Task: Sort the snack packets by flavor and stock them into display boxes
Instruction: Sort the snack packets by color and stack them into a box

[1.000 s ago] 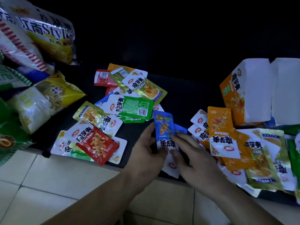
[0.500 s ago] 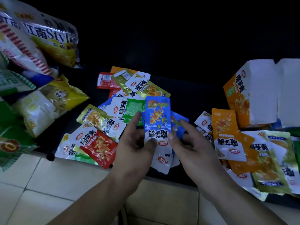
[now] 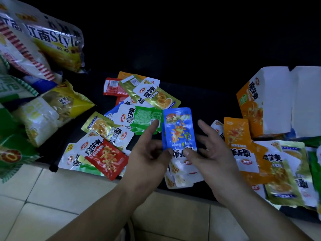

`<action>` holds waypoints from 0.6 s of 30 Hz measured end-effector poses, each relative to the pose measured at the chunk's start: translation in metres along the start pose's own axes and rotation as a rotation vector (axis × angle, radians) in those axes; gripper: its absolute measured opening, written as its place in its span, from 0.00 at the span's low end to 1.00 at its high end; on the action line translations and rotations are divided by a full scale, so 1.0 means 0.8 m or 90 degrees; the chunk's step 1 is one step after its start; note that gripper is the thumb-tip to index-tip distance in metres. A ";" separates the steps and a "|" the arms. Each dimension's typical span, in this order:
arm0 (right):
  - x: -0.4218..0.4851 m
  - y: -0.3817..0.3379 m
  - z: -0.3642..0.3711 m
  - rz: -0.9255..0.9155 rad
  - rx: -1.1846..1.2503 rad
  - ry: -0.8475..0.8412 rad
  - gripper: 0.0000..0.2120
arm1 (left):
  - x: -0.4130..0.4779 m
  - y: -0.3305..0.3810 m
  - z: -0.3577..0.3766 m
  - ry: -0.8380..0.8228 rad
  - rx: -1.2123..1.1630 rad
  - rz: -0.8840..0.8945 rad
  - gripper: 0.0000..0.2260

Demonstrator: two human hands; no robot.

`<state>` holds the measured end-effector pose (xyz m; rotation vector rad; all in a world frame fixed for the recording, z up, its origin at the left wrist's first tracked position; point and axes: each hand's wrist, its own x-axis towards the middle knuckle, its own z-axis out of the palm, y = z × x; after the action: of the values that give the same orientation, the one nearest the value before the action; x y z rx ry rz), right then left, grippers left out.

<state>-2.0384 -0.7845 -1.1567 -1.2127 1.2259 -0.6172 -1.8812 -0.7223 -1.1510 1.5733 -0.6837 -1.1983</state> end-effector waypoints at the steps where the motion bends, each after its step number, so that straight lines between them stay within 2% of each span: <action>1: -0.001 -0.002 -0.004 0.005 0.007 0.002 0.35 | 0.000 0.001 0.002 0.004 -0.002 0.001 0.34; 3: -0.005 -0.003 -0.012 0.018 0.011 0.010 0.33 | 0.001 0.004 0.008 0.020 -0.008 -0.001 0.33; 6: -0.011 0.000 -0.027 0.049 0.018 0.029 0.30 | -0.002 0.007 0.023 0.009 -0.025 0.002 0.21; 9: -0.020 -0.001 -0.038 0.078 0.041 0.034 0.27 | -0.009 0.007 0.047 -0.022 -0.066 -0.025 0.15; 13: -0.031 -0.002 -0.066 0.066 0.059 0.031 0.29 | -0.010 0.008 0.084 -0.053 -0.111 -0.055 0.15; 18: -0.046 0.000 -0.126 0.035 0.060 0.097 0.35 | -0.013 0.005 0.144 -0.062 -0.041 -0.075 0.18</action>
<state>-2.1428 -0.7878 -1.1313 -1.0656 1.3374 -0.7288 -1.9911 -0.7574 -1.1446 1.5268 -0.6164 -1.3782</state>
